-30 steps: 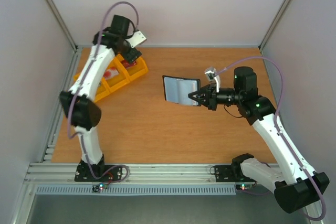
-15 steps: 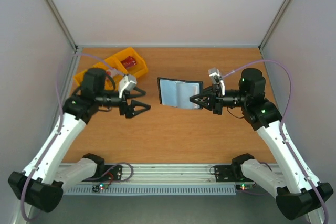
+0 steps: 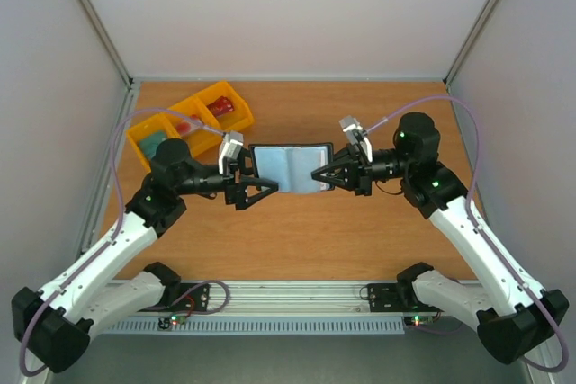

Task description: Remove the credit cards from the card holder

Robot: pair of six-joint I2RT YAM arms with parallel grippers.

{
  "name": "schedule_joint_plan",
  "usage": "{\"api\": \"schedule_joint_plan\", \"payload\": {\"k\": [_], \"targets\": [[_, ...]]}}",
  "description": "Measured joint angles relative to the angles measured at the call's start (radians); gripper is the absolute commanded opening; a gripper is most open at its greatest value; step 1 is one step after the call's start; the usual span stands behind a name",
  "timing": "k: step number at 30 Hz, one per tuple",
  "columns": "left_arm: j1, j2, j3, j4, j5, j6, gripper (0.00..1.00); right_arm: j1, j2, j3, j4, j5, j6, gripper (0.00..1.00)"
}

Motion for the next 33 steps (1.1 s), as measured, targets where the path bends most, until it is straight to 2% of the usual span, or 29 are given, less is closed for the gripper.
{"api": "schedule_joint_plan", "payload": {"k": [2, 5, 6, 9, 13, 14, 20, 22, 27, 33], "targets": [[-0.011, -0.013, -0.012, 0.026, -0.019, -0.033, 0.60, 0.016, 0.029, 0.000, 0.003, 0.000, -0.002, 0.01], [-0.020, -0.038, -0.021, 0.059, -0.037, -0.064, 0.08, 0.041, 0.066, 0.005, -0.018, 0.014, -0.019, 0.02], [-0.020, -0.046, -0.023, 0.068, -0.041, -0.068, 0.01, 0.045, 0.073, 0.006, -0.026, 0.017, -0.024, 0.05], [-0.020, -0.071, -0.038, 0.084, -0.060, -0.072, 0.00, 0.051, 0.091, 0.015, -0.050, 0.027, -0.046, 0.26], [-0.021, -0.101, -0.077, 0.084, -0.112, -0.071, 0.00, 0.051, 0.092, 0.043, -0.100, 0.033, -0.089, 0.37], [-0.021, -0.104, -0.085, 0.083, -0.124, -0.067, 0.00, 0.051, 0.088, 0.047, -0.110, 0.033, -0.101, 0.36], [-0.021, -0.111, -0.093, 0.078, -0.152, -0.051, 0.00, 0.051, 0.070, 0.083, -0.221, 0.060, -0.176, 0.14], [-0.022, -0.113, -0.093, 0.077, -0.149, -0.044, 0.00, 0.051, 0.069, 0.086, -0.248, 0.089, -0.192, 0.11], [-0.022, -0.114, -0.093, 0.073, -0.137, -0.029, 0.00, 0.050, 0.068, 0.088, -0.281, 0.181, -0.204, 0.11], [-0.022, -0.114, -0.093, 0.071, -0.127, -0.010, 0.00, 0.050, 0.071, 0.089, -0.283, 0.266, -0.191, 0.21]]}}
